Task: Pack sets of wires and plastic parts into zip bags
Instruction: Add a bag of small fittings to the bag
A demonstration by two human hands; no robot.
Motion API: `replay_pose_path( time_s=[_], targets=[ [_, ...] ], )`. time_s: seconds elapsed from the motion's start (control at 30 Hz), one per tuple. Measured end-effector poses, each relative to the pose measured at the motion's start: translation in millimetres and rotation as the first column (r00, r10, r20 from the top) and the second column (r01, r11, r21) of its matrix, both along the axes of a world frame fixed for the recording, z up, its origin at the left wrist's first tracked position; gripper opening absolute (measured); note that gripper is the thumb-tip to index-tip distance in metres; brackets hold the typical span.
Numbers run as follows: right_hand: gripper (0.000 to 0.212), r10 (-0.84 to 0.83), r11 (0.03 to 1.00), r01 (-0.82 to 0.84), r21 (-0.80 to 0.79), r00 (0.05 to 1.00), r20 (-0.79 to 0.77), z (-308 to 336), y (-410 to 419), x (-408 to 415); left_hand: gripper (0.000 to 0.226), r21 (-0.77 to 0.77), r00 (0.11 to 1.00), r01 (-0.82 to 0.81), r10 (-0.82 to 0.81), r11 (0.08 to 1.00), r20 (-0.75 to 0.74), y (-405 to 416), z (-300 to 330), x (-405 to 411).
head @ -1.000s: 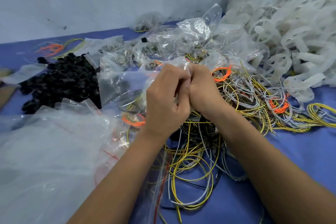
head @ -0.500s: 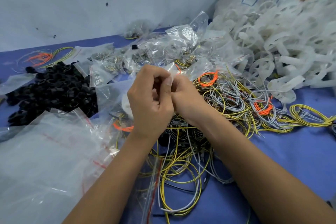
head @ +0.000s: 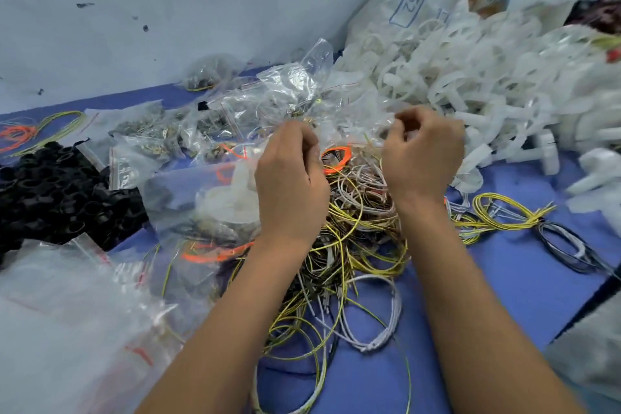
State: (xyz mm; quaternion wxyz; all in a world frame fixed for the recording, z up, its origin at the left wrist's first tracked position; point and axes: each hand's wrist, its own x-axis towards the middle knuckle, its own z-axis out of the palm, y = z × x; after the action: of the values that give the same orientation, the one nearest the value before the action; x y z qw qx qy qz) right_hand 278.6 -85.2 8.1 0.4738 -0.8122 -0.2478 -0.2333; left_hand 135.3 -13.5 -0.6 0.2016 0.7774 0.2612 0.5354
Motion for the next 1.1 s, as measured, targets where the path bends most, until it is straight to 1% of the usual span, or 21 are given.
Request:
replay_pose_path(
  time_s=[0.03, 0.07, 0.1, 0.13, 0.2, 0.27, 0.33, 0.43, 0.47, 0.53, 0.63, 0.7, 0.8, 0.87, 0.9, 0.93, 0.97, 1.0, 1.03, 1.1],
  targets=[
    [0.023, -0.104, 0.992, 0.102, -0.071, 0.994, -0.026, -3, -7, 11, 0.013, -0.008, 1.0, -0.001, 0.001, 1.0, -0.007, -4, 1, 6],
    [0.025, -0.179, 0.974, 0.168, -0.15, 0.982, -0.059, -6, -13, 19, 0.014, -0.011, 1.0, 0.003, -0.003, 1.0, -0.014, -9, 2, 13],
    [0.027, -0.21, 0.96, 0.187, -0.211, 0.973, -0.094, -9, -16, 24, 0.015, -0.006, 1.0, 0.01, -0.01, 1.0, -0.019, -15, 3, 19],
    [0.028, -0.205, 0.956, 0.169, -0.239, 0.969, -0.135, -12, -18, 27, 0.015, 0.005, 0.999, 0.02, -0.019, 1.0, -0.026, -20, 3, 26],
    [0.027, -0.142, 0.969, 0.098, -0.228, 0.972, -0.188, -15, -16, 27, 0.015, 0.014, 0.998, 0.049, -0.048, 0.999, -0.041, -30, 2, 38],
    [0.025, -0.1, 0.98, 0.067, -0.188, 0.981, -0.169, -17, -14, 28, 0.014, 0.011, 0.995, 0.087, -0.087, 0.996, -0.056, -36, 0, 47],
    [0.026, -0.086, 0.988, 0.062, -0.145, 0.982, -0.17, -18, -14, 30, 0.014, 0.014, 0.993, 0.109, -0.108, 0.994, -0.055, -38, -3, 52],
    [0.025, -0.088, 0.983, 0.049, -0.177, 0.97, -0.225, -20, -14, 36, 0.014, 0.017, 0.993, 0.114, -0.113, 0.993, -0.037, -37, -4, 53],
    [0.023, -0.08, 0.985, 0.042, -0.165, 0.971, -0.227, -21, -13, 36, 0.014, 0.016, 0.993, 0.113, -0.113, 0.993, -0.031, -37, -4, 52],
    [0.019, -0.03, 0.998, 0.021, -0.051, 0.985, -0.172, -20, -12, 33, 0.014, 0.01, 0.993, 0.113, -0.113, 0.993, -0.012, -34, -2, 50],
    [0.013, 0.042, 0.983, -0.049, 0.178, 0.998, 0.042, -13, -11, 25, 0.011, 0.005, 0.995, 0.102, -0.102, 0.995, 0.007, -27, 3, 45],
    [0.008, 0.068, 0.972, -0.094, 0.216, 0.99, 0.125, -11, -9, 23, 0.009, 0.016, 0.996, 0.086, -0.086, 0.996, 0.007, -22, 6, 42],
    [0.005, 0.097, 0.961, -0.129, 0.245, 0.986, 0.139, -12, -7, 17, 0.008, 0.035, 0.998, 0.059, -0.06, 0.998, 0.016, -15, 12, 31],
    [0.006, 0.139, 0.925, -0.182, 0.334, 0.979, 0.147, -10, -3, 8, 0.009, 0.003, 0.997, 0.034, -0.034, 0.999, 0.07, -6, 16, 20],
    [0.007, 0.196, 0.894, -0.234, 0.382, 0.971, 0.135, -9, 0, 1, 0.01, -0.03, 0.994, 0.021, -0.018, 0.999, 0.11, -1, 18, 13],
    [0.008, 0.29, 0.852, -0.302, 0.428, 0.952, 0.093, -8, 3, -6, 0.011, -0.074, 0.989, 0.018, -0.006, 0.997, 0.151, 5, 19, 6],
    [0.01, 0.418, 0.791, -0.377, 0.482, 0.908, 0.025, -6, 7, -15, 0.012, -0.125, 0.981, 0.027, -0.002, 0.992, 0.192, 10, 20, -4],
    [0.011, 0.555, 0.713, -0.446, 0.542, 0.831, -0.046, -5, 11, -24, 0.014, -0.174, 0.972, 0.047, -0.005, 0.984, 0.234, 15, 21, -13],
    [0.011, 0.673, 0.626, -0.494, 0.604, 0.733, -0.099, -4, 14, -33, 0.016, -0.213, 0.963, 0.069, -0.009, 0.975, 0.27, 19, 22, -21],
    [0.011, 0.84, 0.463, -0.532, 0.709, 0.52, -0.158, -1, 22, -52, 0.022, -0.251, 0.946, 0.089, -0.003, 0.964, 0.323, 28, 22, -41]
  ],
)
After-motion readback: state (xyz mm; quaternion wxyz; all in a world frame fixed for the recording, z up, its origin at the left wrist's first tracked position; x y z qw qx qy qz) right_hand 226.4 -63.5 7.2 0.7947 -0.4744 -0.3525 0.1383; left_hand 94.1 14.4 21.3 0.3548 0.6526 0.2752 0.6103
